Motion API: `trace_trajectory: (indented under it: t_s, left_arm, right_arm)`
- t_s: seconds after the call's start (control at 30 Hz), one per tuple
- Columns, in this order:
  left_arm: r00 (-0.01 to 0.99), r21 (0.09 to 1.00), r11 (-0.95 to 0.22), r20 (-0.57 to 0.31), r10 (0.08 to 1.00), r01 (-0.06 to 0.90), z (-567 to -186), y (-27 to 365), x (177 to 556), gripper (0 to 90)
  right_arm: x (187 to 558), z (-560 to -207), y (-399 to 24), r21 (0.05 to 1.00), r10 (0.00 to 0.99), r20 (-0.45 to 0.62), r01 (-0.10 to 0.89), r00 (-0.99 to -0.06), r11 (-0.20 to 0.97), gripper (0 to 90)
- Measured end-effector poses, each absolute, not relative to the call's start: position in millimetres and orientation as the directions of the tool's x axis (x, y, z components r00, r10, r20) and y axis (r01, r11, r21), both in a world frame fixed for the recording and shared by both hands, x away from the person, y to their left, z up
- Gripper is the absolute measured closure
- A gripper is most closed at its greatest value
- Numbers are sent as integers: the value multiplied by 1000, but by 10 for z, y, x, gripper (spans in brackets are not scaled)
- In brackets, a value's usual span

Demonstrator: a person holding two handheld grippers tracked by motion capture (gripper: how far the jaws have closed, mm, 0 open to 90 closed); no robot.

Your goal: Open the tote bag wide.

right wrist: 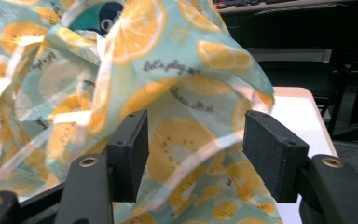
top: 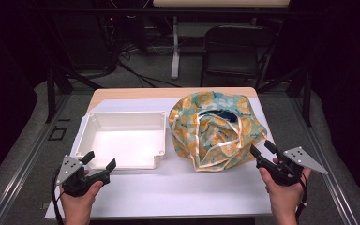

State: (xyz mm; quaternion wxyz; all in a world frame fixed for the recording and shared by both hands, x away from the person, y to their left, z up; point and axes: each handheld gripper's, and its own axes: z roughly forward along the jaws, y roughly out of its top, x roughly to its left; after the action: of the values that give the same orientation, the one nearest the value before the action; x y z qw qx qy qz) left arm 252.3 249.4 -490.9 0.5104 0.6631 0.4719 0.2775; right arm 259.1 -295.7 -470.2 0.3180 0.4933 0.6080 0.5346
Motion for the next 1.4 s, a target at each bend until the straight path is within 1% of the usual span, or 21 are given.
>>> trace_trajectory:
  t_s: [0.13, 0.17, 0.3, 0.37, 0.43, 0.47, 0.63, 0.73, 0.8, 0.93, 1.07, 1.2, 1.23, 1.27, 1.3, 1.33, 1.37, 1.4]
  left_arm:
    - [419, 938, -59, -96, 903, 342, -4869, 2405, 2562, 179]
    - [434, 942, -73, -82, 897, 329, -4837, 2336, 2593, 189]
    - [467, 945, -71, -92, 879, 319, -4796, 2236, 2647, 235]
    - [495, 950, -81, -84, 865, 303, -4767, 2107, 2706, 253]
    - [505, 951, -81, -86, 859, 300, -4757, 2065, 2727, 258]
    - [524, 952, -80, -91, 847, 295, -4735, 1983, 2770, 276]
    - [568, 958, -81, -95, 817, 276, -4675, 1824, 2846, 326]
    - [610, 962, -81, -99, 786, 260, -4617, 1648, 2938, 344]
    - [626, 965, -83, -94, 774, 247, -4594, 1549, 2988, 351]
    - [651, 968, -87, -90, 754, 236, -4554, 1399, 3062, 365]
    - [687, 972, -96, -80, 722, 214, -4463, 1181, 3155, 370]
    - [702, 974, -103, -69, 709, 201, -4404, 1083, 3196, 381]
    - [708, 976, -103, -65, 703, 193, -4384, 1051, 3212, 381]
    - [713, 976, -100, -68, 698, 192, -4372, 1024, 3230, 383]
    - [712, 976, -104, -63, 700, 189, -4365, 1003, 3243, 383]
    - [709, 976, -110, -56, 703, 186, -4355, 975, 3262, 384]
    - [710, 976, -112, -55, 702, 187, -4350, 963, 3276, 400]
    - [713, 975, -121, -51, 699, 188, -4344, 953, 3295, 400]
  right_arm:
    - [2598, -4674, -2911, 964, 931, 148, 258, -334, -61, 407]
    - [2598, -4644, -2865, 965, 923, 140, 258, -358, -46, 402]
    - [2594, -4603, -2800, 968, 912, 142, 246, -386, -47, 394]
    - [2604, -4562, -2730, 969, 900, 136, 243, -413, -35, 380]
    - [2608, -4549, -2710, 969, 896, 138, 244, -422, -34, 378]
    - [2621, -4523, -2665, 970, 891, 135, 241, -432, -30, 370]
    - [2652, -4479, -2606, 968, 881, 145, 247, -450, -33, 314]
    - [2704, -4472, -2581, 965, 891, 139, 260, -432, -25, 308]
    - [2727, -4470, -2580, 961, 907, 130, 274, -400, -17, 316]
    - [2772, -4446, -2611, 966, 933, 124, 256, -338, -35, 326]
    - [2858, -4405, -2643, 969, 939, 122, 245, -321, -42, 320]
    - [2945, -4350, -2646, 966, 934, 125, 258, -336, -37, 334]
    - [2983, -4344, -2631, 964, 933, 120, 263, -339, -28, 367]
    - [3042, -4336, -2615, 962, 930, 104, 271, -353, -5, 449]
    - [3042, -4336, -2615, 962, 930, 104, 271, -353, -5, 449]
    - [3055, -4335, -2611, 964, 928, 99, 267, -358, 1, 531]
    - [3062, -4325, -2621, 966, 930, 81, 259, -358, 15, 703]
    - [3062, -4325, -2621, 966, 930, 81, 259, -358, 15, 703]
